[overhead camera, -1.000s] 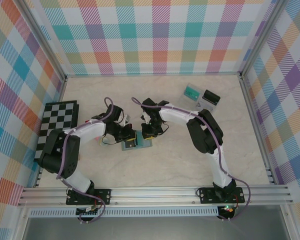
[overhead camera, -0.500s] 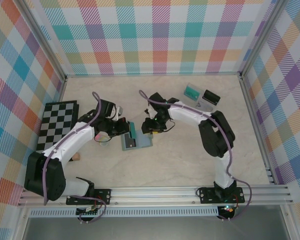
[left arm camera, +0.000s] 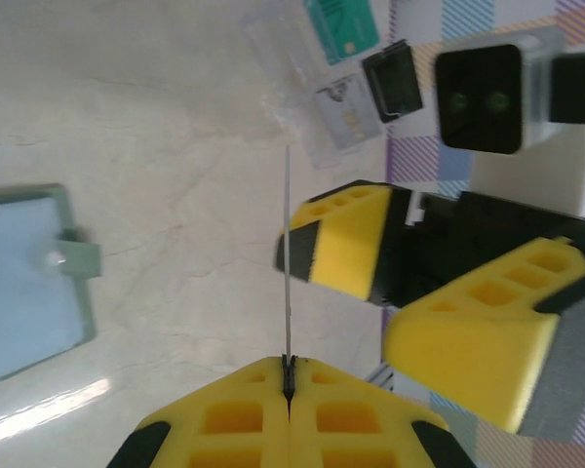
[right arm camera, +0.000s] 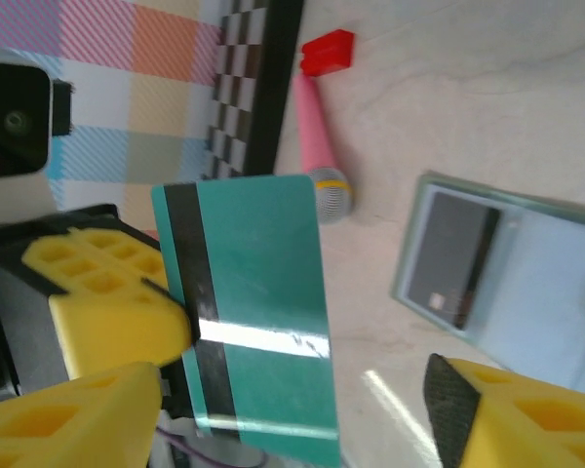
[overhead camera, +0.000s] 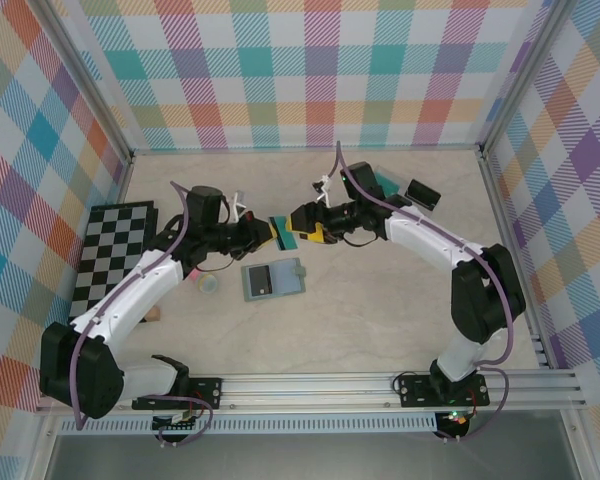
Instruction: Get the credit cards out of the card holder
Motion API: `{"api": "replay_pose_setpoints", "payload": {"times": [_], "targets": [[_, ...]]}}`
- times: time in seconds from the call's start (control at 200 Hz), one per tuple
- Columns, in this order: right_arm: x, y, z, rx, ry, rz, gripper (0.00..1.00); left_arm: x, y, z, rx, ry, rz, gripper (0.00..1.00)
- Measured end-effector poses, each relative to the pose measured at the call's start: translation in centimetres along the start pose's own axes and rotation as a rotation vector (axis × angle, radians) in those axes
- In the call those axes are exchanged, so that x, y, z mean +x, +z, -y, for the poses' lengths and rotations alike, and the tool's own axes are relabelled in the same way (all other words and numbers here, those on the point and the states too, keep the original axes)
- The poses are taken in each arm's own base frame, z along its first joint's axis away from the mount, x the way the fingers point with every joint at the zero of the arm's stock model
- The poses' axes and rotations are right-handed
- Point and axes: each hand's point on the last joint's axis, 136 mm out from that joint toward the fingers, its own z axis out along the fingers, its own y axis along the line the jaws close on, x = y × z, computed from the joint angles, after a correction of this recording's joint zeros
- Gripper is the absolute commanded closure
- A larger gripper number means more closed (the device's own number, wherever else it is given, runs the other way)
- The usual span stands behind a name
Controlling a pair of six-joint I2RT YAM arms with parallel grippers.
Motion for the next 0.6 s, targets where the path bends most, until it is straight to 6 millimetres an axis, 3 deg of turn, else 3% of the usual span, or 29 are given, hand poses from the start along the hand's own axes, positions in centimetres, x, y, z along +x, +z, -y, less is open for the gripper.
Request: {"api": "replay_pose_setpoints", "payload": {"times": [0.14,0.33,0.565,0.6], "targets": [[-0.5,-0.7,-2.1,-0.092,0.014,0.004,0.48,0.0,-0.4,1.9,0.060,-0.005,0.008,1.00],[-0.7,-2.8,-4.6,-0.160,-0.006,0.020,0.72,-0.1,-1.0,3.0,0.094,-0.019,0.024,1.00],[-0.1,-3.7,-5.5,-0.169,-0.022,0.016,0.99,0.2,-1.9,4.1,0.127,-0.024,0.026,1.00],[0.1,-3.8,-5.5,-0.165,-0.024,0.016,1.00,0.3,-1.9,4.1,0.127,-0.029,0.022,0.95]]}}
